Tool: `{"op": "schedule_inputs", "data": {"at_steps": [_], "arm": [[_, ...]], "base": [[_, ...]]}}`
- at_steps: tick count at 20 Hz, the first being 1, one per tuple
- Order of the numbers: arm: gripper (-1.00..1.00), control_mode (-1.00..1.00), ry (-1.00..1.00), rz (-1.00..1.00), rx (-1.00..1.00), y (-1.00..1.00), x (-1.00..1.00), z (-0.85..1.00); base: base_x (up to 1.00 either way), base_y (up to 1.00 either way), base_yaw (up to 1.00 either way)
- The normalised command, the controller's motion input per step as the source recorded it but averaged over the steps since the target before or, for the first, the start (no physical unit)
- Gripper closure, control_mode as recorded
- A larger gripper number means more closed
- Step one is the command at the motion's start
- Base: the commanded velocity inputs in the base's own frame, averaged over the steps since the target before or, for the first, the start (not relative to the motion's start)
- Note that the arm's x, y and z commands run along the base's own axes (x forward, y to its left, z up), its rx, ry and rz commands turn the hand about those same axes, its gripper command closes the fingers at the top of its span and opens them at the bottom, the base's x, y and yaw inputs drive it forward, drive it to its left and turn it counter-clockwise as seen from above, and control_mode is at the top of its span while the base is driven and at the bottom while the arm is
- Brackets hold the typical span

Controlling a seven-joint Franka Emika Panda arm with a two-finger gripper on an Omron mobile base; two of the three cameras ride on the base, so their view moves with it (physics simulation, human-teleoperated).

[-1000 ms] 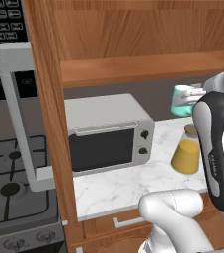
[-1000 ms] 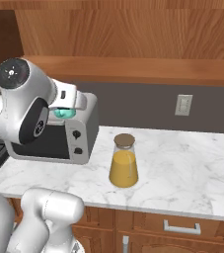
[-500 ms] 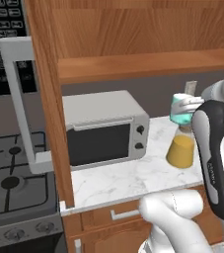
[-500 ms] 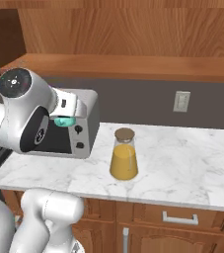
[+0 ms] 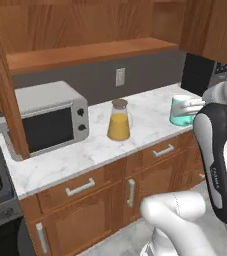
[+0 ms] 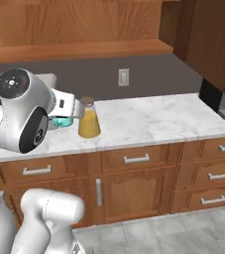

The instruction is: There is a tray on the dining counter. Grab the cup, mug, and pitcher and place them on the tray. The pitcher may be placed next to the tray if it cannot fit the tray.

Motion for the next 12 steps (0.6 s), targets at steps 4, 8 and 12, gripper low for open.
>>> {"op": "schedule_inputs", "data": {"at_steps": [4, 8, 12], "arm": [[1.0, 1.0, 0.0, 0.0, 0.0, 0.0, 0.0, 0.0], [1.0, 1.0, 0.0, 0.0, 0.0, 0.0, 0.0, 0.0], [1.0, 1.0, 0.0, 0.0, 0.0, 0.0, 0.0, 0.0]], "base": [[-0.32, -0.13, -0.86], [-0.1, -0.01, -0.95], [-0.02, -0.02, -0.97]]}}
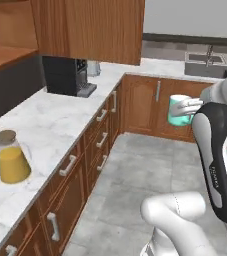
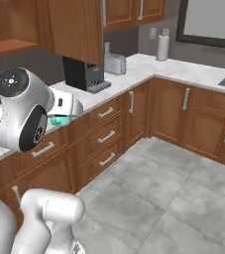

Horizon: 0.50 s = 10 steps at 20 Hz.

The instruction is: There is a tray on the dining counter. Grab the cup, mug, and pitcher and place them on the tray. The pitcher may be placed next to the tray if it cannot fit the tray.

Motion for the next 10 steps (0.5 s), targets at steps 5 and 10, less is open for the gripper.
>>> {"op": "schedule_inputs", "data": {"at_steps": [5, 10], "arm": [[1.0, 1.0, 0.0, 0.0, 0.0, 0.0, 0.0, 0.0], [1.0, 1.0, 0.0, 0.0, 0.0, 0.0, 0.0, 0.0]], "base": [[0.0, -0.01, -0.98], [0.0, 0.0, -0.96]]}}
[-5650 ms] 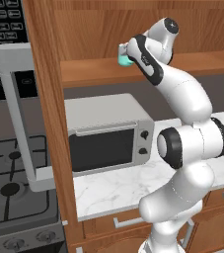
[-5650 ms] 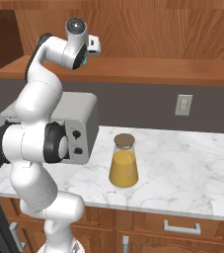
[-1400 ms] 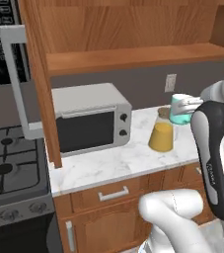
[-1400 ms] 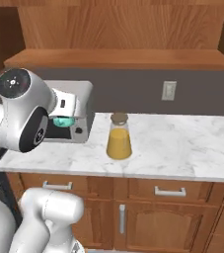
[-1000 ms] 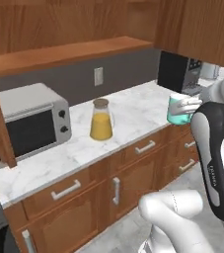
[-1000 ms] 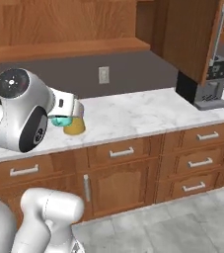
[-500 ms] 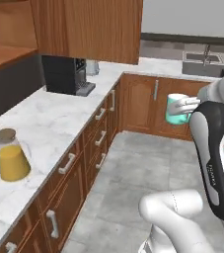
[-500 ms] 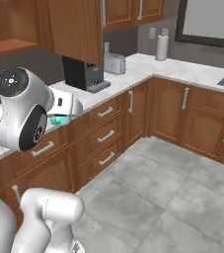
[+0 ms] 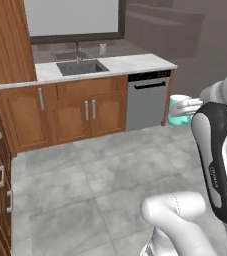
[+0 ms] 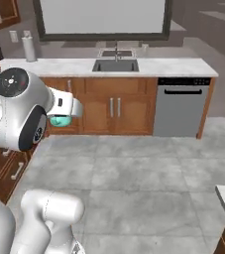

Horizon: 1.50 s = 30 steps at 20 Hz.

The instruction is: There is a tray on the dining counter. Grab the cup, mug, and pitcher and place them on the tray. The pitcher may be placed next to the tray if it cannot fit the tray.

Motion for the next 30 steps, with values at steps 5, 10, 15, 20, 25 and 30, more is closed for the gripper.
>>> {"op": "schedule_inputs", "data": {"at_steps": [5, 10, 15, 20, 25, 30], "arm": [[1.0, 1.0, 0.0, 0.0, 0.0, 0.0, 0.0, 0.0], [1.0, 1.0, 0.0, 0.0, 0.0, 0.0, 0.0, 0.0], [1.0, 1.0, 0.0, 0.0, 0.0, 0.0, 0.0, 0.0], [1.0, 1.0, 0.0, 0.0, 0.0, 0.0, 0.0, 0.0], [1.0, 1.0, 0.0, 0.0, 0.0, 0.0, 0.0, 0.0], [1.0, 1.0, 0.0, 0.0, 0.0, 0.0, 0.0, 0.0]], "base": [[0.27, 0.0, -0.68], [0.8, 0.0, -0.28], [1.0, 0.12, -0.2], [1.0, 0.42, -0.19], [1.0, 0.95, -0.26], [1.0, 0.62, -0.31]]}}
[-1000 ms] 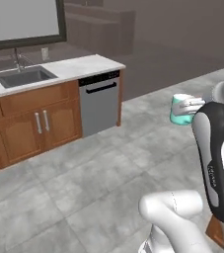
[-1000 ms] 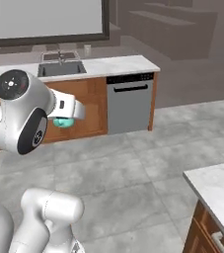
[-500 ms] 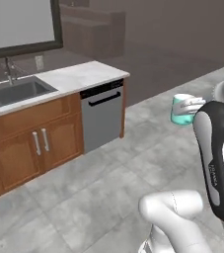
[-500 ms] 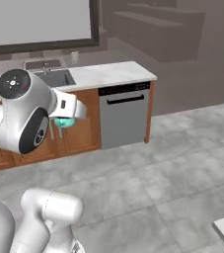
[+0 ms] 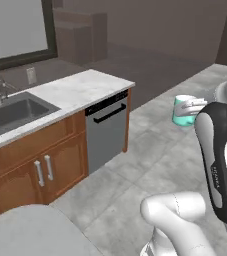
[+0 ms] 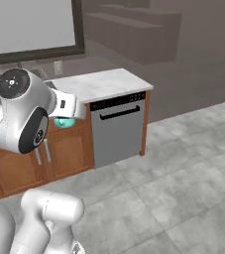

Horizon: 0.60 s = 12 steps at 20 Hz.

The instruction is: There is a tray on the dining counter. Grab the cup, mug, and pitcher and place them on the tray. The pitcher may be placed next to the tray if it cannot fit the tray.

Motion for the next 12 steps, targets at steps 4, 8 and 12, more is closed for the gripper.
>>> {"op": "schedule_inputs", "data": {"at_steps": [4, 8, 12], "arm": [[1.0, 1.0, 0.0, 0.0, 0.0, 0.0, 0.0, 0.0], [1.0, 1.0, 0.0, 0.0, 0.0, 0.0, 0.0, 0.0], [1.0, 1.0, 0.0, 0.0, 0.0, 0.0, 0.0, 0.0]], "base": [[1.0, 0.59, -0.45], [1.0, 0.62, -0.48], [1.0, 0.55, -0.55]]}}
